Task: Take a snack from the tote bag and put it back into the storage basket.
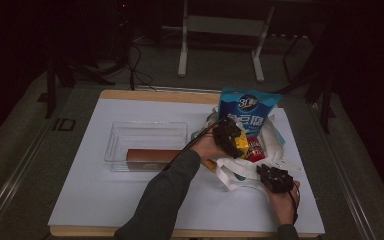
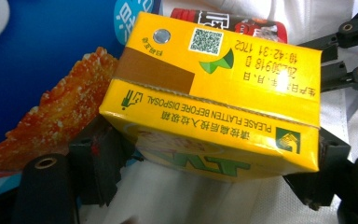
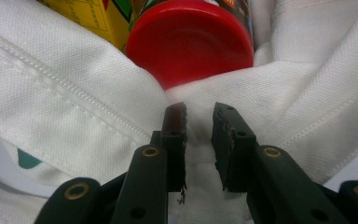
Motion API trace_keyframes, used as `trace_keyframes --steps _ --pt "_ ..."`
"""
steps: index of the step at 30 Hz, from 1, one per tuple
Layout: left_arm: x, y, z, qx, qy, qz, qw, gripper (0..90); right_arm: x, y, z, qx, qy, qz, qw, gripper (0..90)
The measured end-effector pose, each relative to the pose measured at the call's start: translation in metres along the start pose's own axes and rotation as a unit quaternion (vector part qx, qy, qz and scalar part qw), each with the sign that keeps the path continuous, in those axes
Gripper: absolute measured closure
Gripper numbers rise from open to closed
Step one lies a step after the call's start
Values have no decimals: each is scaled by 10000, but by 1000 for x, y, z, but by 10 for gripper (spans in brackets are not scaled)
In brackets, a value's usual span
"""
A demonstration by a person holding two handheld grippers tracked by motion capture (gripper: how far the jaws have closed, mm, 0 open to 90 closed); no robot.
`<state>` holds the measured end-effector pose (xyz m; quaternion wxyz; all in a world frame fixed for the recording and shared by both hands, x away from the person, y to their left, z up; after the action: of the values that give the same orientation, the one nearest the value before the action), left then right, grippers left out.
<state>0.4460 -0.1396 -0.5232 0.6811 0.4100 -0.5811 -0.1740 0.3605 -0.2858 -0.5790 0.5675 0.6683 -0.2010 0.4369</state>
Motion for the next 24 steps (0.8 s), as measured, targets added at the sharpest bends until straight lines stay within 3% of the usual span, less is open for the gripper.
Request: trace_keyframes --steps 8,14,24 --pt "1 1 3 127 -76 -80 9999 274 0 0 0 -12 18 5 10000 746" --pt "-1 2 4 149 42 -20 9999 283 0 0 0 -13 29 13 10000 746" --pt "2 7 5 212 51 86 9997 289 0 0 0 -6 32 23 10000 746"
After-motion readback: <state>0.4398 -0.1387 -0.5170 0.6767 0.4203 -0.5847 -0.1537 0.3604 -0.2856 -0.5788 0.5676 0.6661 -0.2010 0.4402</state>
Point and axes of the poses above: each handheld gripper's, and its own axes: y roughly backward along the jaws, x roughly out of its top, z roughly to its right, the point moved 7 cm from there along -y, roughly forward along the jaws, and after that the axes turned 2 degrees about z, right-handed, at the moved point
